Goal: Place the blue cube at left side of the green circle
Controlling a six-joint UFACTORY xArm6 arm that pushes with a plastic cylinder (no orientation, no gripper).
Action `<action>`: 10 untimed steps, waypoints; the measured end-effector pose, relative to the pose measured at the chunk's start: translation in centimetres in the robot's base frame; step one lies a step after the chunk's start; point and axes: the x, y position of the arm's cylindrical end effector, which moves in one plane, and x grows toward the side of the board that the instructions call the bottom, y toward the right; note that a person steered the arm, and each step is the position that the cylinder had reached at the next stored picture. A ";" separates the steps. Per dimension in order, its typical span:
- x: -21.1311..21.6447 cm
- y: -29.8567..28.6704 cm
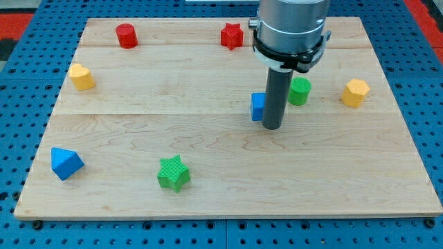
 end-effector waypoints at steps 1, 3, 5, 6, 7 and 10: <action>0.0 0.0; -1.3 -1.1; -2.0 -3.7; -2.6 -4.7; -2.8 -4.7; -3.6 -1.4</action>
